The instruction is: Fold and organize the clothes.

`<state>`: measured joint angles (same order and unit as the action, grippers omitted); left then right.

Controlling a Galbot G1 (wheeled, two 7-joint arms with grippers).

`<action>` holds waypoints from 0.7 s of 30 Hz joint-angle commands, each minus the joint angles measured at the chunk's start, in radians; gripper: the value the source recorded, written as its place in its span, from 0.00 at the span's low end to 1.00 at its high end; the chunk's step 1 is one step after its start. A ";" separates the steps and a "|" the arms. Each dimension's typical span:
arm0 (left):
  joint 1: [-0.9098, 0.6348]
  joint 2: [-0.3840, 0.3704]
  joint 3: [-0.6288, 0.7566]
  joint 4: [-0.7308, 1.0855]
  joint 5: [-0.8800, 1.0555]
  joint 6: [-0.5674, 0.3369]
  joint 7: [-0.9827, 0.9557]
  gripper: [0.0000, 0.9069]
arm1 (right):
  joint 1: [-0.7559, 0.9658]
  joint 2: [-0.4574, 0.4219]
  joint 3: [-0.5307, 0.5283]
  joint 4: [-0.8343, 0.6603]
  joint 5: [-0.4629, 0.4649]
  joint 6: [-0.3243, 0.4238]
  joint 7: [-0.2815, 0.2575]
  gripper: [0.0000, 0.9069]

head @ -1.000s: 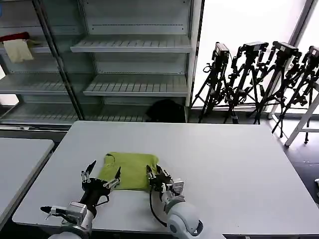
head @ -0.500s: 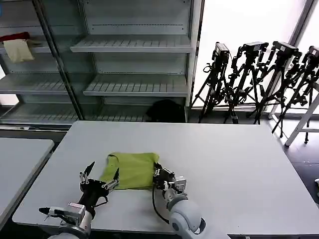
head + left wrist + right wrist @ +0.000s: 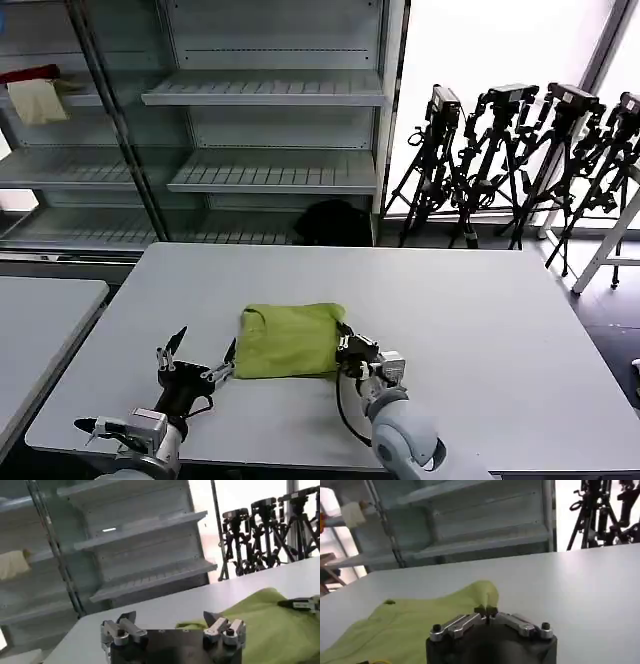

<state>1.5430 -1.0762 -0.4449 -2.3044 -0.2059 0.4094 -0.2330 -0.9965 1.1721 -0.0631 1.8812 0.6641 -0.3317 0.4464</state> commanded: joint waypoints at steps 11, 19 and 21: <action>0.000 -0.001 0.015 -0.010 0.002 -0.001 -0.006 1.00 | -0.095 -0.227 0.259 -0.110 -0.107 0.031 -0.171 1.00; -0.001 0.000 0.014 -0.014 0.001 -0.001 -0.007 1.00 | -0.139 -0.268 0.304 -0.057 -0.135 0.006 -0.185 1.00; 0.000 -0.001 0.015 -0.016 0.001 -0.001 -0.008 1.00 | -0.156 -0.276 0.318 -0.052 -0.135 0.012 -0.183 1.00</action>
<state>1.5416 -1.0764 -0.4312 -2.3177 -0.2051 0.4092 -0.2403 -1.1000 0.9613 0.1797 1.8279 0.5806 -0.3149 0.3025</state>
